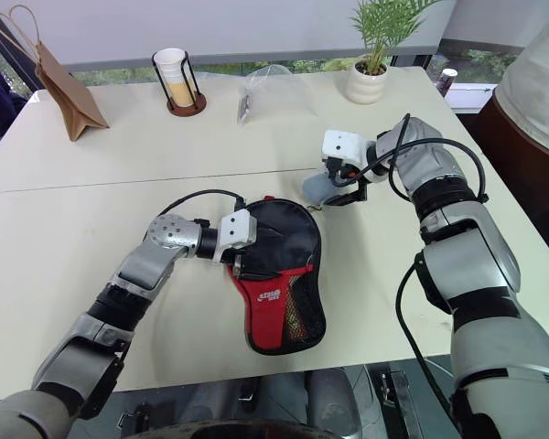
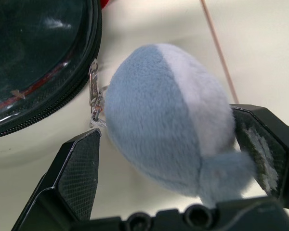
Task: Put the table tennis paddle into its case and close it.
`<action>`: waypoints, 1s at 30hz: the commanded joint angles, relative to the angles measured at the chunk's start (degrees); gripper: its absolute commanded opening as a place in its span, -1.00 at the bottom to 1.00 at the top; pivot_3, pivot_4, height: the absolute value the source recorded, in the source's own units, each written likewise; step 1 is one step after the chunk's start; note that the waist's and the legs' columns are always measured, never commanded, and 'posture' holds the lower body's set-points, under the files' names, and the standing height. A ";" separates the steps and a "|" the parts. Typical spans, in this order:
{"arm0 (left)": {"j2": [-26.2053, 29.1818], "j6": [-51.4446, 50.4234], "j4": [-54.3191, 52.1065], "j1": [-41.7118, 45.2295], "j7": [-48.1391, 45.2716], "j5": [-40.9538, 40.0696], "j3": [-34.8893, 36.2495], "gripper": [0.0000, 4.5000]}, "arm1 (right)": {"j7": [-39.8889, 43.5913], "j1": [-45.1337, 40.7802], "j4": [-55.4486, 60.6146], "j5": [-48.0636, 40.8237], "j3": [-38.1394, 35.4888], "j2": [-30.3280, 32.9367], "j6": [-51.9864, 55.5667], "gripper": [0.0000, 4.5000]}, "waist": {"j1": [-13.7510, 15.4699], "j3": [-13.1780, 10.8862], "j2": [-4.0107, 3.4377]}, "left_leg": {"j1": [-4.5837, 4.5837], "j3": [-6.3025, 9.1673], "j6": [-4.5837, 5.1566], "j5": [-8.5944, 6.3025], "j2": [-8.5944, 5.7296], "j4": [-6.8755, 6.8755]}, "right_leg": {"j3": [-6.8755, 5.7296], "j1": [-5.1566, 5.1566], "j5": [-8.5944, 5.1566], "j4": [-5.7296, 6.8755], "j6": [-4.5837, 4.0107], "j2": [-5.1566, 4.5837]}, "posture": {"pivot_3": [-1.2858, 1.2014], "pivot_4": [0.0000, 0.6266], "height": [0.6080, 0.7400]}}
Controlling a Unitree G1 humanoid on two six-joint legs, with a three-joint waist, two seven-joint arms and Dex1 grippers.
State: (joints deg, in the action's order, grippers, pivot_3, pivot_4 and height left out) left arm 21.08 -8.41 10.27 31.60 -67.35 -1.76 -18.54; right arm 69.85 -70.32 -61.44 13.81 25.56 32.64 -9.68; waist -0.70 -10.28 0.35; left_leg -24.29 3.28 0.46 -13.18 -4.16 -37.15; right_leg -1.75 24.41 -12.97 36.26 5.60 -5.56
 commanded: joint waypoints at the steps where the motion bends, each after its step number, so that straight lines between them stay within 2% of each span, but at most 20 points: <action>1: 0.67 -0.57 1.02 -0.97 1.91 2.13 -1.94 1.00 | -1.24 -2.72 -2.61 1.56 -1.21 -0.47 -2.02 0.76 | 0.05 0.02 -0.04 | 0.01 0.00 0.00 0.00 0.00 0.00 | 0.00 0.00 0.00 0.01 0.00 0.00 | 0.03 -0.52 0.91; 2: 0.63 -0.61 1.22 -0.90 2.18 2.32 -2.18 1.00 | -1.23 -2.96 -3.26 1.61 -1.44 -0.66 -1.99 0.66 | 0.05 0.02 -0.04 | 0.02 0.00 -0.01 0.00 0.00 0.00 | 0.00 -0.02 0.00 0.01 0.00 0.00 | 0.03 -0.52 0.91; 4: 0.58 -0.66 1.26 -0.88 2.54 2.45 -2.56 1.00 | -0.86 -3.29 -3.88 1.67 -1.85 -0.79 -2.12 0.27 | 0.04 0.03 -0.05 | 0.08 0.00 -0.01 0.00 -0.01 0.00 | 0.01 -0.08 0.00 0.01 0.00 0.00 | 0.03 -0.52 0.91; 5: 0.52 -0.67 1.33 -0.87 2.74 2.44 -2.71 1.00 | -0.58 -3.40 -3.95 1.73 -1.97 -0.75 -2.37 -0.01 | 0.03 0.03 -0.05 | 0.11 0.00 -0.01 0.00 -0.01 0.00 | 0.01 -0.10 0.00 0.01 0.00 0.00 | 0.03 -0.52 0.91; 9: 0.33 -0.80 1.77 -0.67 3.21 2.38 -3.25 1.00 | 0.87 -3.46 -3.26 2.01 -2.24 -0.24 -2.99 -0.87 | 0.03 0.04 -0.07 | 0.24 0.00 -0.01 0.00 -0.01 0.03 | 0.02 -0.21 0.00 0.01 0.00 0.01 | 0.03 -0.52 0.91; 10: 0.32 -0.99 1.76 -0.70 3.10 2.25 -3.39 1.00 | 1.16 -3.23 -2.74 2.16 -2.26 0.08 -3.33 -1.00 | 0.03 0.04 -0.08 | 0.25 0.00 -0.01 0.00 -0.01 0.03 | 0.02 -0.23 0.00 0.01 0.00 0.01 | 0.03 -0.52 0.91; 16: 0.77 -2.88 1.27 -1.21 1.65 1.93 -4.86 1.00 | 2.45 2.10 7.13 2.31 -2.94 4.83 -4.51 -1.00 | 0.17 0.05 -0.09 | 0.27 0.01 -0.01 0.00 -0.02 0.03 | 0.01 -0.27 0.00 0.02 0.00 0.00 | 0.03 -0.52 0.91; 25: 1.11 -4.52 2.78 -0.67 1.20 1.80 -5.38 1.00 | 2.35 25.80 44.18 1.75 -7.80 17.24 7.31 -1.00 | 0.66 0.11 -0.20 | 0.34 0.05 0.05 -0.03 -0.01 0.01 | 0.00 -0.42 -0.02 -0.02 0.01 -0.02 | 0.03 -0.52 0.91; 30: 1.03 -4.94 4.29 -0.14 1.71 2.04 -5.31 1.00 | 0.56 34.25 57.12 1.92 -10.46 20.17 13.55 -1.00 | 1.34 0.12 -0.21 | 0.64 0.04 0.09 -0.06 0.02 0.02 | -0.02 -0.74 -0.05 -0.10 0.01 -0.02 | 0.03 -0.52 0.91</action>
State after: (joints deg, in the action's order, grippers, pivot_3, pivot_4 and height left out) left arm 20.81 -11.98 11.43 32.80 -65.81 -2.14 -21.66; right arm 70.40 -37.01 -8.34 15.52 16.82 51.31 1.79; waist 0.64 -10.16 0.14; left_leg -23.49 3.33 0.57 -13.26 -4.11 -37.11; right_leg -1.78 23.49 -13.03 36.08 5.60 -5.58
